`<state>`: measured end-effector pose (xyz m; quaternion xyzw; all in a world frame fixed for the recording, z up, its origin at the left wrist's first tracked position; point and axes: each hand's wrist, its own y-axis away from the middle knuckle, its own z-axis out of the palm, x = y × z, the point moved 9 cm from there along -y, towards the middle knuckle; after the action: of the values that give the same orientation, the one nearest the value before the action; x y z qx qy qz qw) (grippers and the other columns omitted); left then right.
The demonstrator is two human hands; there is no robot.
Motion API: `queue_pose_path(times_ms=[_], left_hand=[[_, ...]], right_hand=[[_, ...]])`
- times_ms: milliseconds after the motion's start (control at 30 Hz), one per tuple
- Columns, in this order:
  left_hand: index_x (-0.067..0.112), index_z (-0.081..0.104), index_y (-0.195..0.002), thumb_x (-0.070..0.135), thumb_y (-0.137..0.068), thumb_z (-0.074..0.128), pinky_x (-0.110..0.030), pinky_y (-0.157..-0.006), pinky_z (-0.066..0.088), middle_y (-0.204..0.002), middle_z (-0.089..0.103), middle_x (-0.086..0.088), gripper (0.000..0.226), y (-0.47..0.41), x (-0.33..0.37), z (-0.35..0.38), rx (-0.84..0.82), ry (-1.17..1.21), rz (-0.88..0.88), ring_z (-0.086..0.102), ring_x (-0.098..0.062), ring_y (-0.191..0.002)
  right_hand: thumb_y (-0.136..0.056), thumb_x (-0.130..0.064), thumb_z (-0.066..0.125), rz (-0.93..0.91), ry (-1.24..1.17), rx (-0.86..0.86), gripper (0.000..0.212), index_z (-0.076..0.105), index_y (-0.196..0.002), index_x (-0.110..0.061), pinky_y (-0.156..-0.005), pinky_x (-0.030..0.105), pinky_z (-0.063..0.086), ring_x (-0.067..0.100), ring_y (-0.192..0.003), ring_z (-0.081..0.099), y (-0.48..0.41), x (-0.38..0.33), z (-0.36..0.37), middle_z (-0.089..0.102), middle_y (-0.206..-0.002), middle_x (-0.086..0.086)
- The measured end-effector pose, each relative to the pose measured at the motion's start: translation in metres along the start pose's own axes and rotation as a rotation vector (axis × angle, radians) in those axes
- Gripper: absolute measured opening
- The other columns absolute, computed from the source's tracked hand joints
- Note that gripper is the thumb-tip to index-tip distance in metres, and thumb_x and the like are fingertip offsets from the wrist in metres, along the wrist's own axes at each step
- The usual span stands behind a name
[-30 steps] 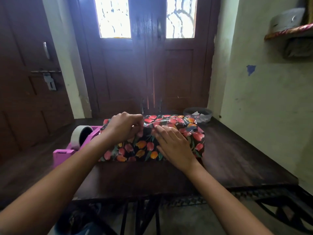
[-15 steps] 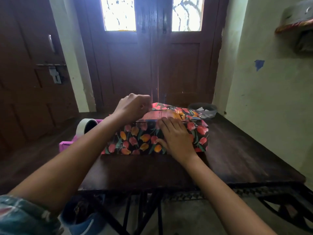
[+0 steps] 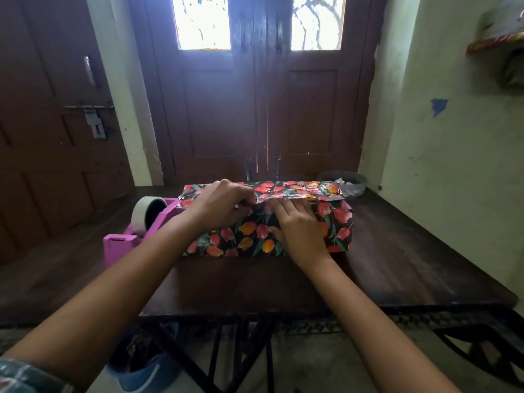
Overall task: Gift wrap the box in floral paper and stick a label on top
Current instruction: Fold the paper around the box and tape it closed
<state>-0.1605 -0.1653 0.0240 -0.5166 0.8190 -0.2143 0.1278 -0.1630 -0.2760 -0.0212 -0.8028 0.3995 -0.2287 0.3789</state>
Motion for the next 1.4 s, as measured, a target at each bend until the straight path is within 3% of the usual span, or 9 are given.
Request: queue_pose_path(times_ms=[133,267,400,500,567,933,1033,1167,1400], left_hand=[[0.017,0.065,-0.087,0.016,-0.082,0.064,-0.034,-0.063,0.05,-0.082,0.068,0.001,0.005,0.001,0.007,-0.001,0.093,-0.069,0.059,0.063,-0.022,-0.075],[0.014,0.067,-0.081,0.009,-0.079,0.068,-0.023,-0.056,0.037,-0.071,0.067,0.0,0.006,0.006,0.016,-0.004,0.191,-0.125,0.14,0.063,-0.019,-0.061],[0.012,0.067,-0.078,0.004,-0.078,0.065,-0.026,-0.053,0.041,-0.068,0.066,-0.002,0.008,0.007,0.018,-0.006,0.214,-0.114,0.162,0.062,-0.022,-0.057],[0.012,0.066,-0.078,0.003,-0.078,0.064,-0.026,-0.054,0.04,-0.067,0.066,-0.003,0.009,0.007,0.015,-0.004,0.214,-0.094,0.146,0.061,-0.023,-0.058],[0.013,0.067,-0.081,0.005,-0.08,0.063,-0.027,-0.056,0.045,-0.069,0.067,-0.003,0.009,0.006,0.009,0.0,0.193,-0.068,0.107,0.062,-0.021,-0.062],[0.014,0.066,-0.08,0.009,-0.08,0.067,-0.027,-0.051,0.048,-0.065,0.066,-0.001,0.004,0.014,0.006,0.001,0.321,-0.043,0.08,0.062,-0.018,-0.055],[0.013,0.067,-0.094,0.024,-0.086,0.059,-0.035,-0.057,0.056,-0.078,0.071,-0.001,0.016,0.021,0.005,0.006,0.302,-0.03,0.089,0.067,-0.018,-0.066],[0.011,0.069,-0.098,0.047,-0.089,0.042,-0.035,-0.063,0.056,-0.086,0.072,-0.003,0.046,0.017,-0.004,0.008,0.149,0.163,0.059,0.067,-0.015,-0.071],[0.012,0.068,-0.09,0.016,-0.08,0.071,-0.041,-0.085,0.05,-0.122,0.061,-0.005,0.012,0.001,-0.002,0.003,0.137,-0.02,0.063,0.053,-0.026,-0.115]], right_hand=[[-0.085,-0.008,0.065,0.008,-0.313,0.063,0.039,0.057,-0.123,-0.007,-0.091,0.035,0.051,0.025,-0.106,0.061,0.006,0.009,-0.016,0.063,-0.117,0.009],[-0.081,-0.01,0.067,-0.06,-0.071,0.336,0.033,0.058,-0.113,-0.012,-0.077,0.032,0.053,0.019,-0.1,0.055,0.019,0.013,-0.056,0.06,-0.11,0.006],[-0.073,-0.019,0.074,-0.028,0.054,0.166,0.055,0.057,-0.124,-0.011,-0.097,0.038,0.043,0.028,-0.114,0.056,-0.007,0.027,-0.043,0.061,-0.121,0.011],[-0.07,-0.006,0.075,-0.065,0.033,0.149,0.015,0.073,-0.084,-0.01,-0.064,0.036,0.055,0.028,-0.071,0.07,-0.015,0.04,-0.04,0.072,-0.078,0.01],[-0.064,-0.005,0.08,-0.147,0.069,0.147,0.017,0.072,-0.078,-0.011,-0.052,0.031,0.053,0.026,-0.06,0.068,-0.008,0.041,-0.038,0.071,-0.071,0.007],[-0.077,-0.019,0.073,-0.214,0.229,0.261,0.03,0.071,-0.103,-0.003,-0.082,0.035,0.054,0.026,-0.091,0.07,0.018,0.028,-0.03,0.072,-0.099,0.014],[-0.092,-0.039,0.047,-0.107,0.104,0.198,0.045,0.067,-0.112,-0.004,-0.093,0.037,0.048,0.025,-0.105,0.065,0.025,0.034,-0.026,0.068,-0.112,0.013],[-0.087,-0.031,0.06,0.051,-0.023,0.158,0.028,0.07,-0.096,-0.007,-0.077,0.034,0.053,0.028,-0.089,0.067,0.013,0.04,-0.03,0.07,-0.097,0.01],[-0.069,-0.03,0.079,0.13,0.079,0.117,0.036,0.061,-0.093,-0.009,-0.077,0.036,0.046,0.03,-0.086,0.059,-0.003,0.044,-0.027,0.064,-0.093,0.012]])
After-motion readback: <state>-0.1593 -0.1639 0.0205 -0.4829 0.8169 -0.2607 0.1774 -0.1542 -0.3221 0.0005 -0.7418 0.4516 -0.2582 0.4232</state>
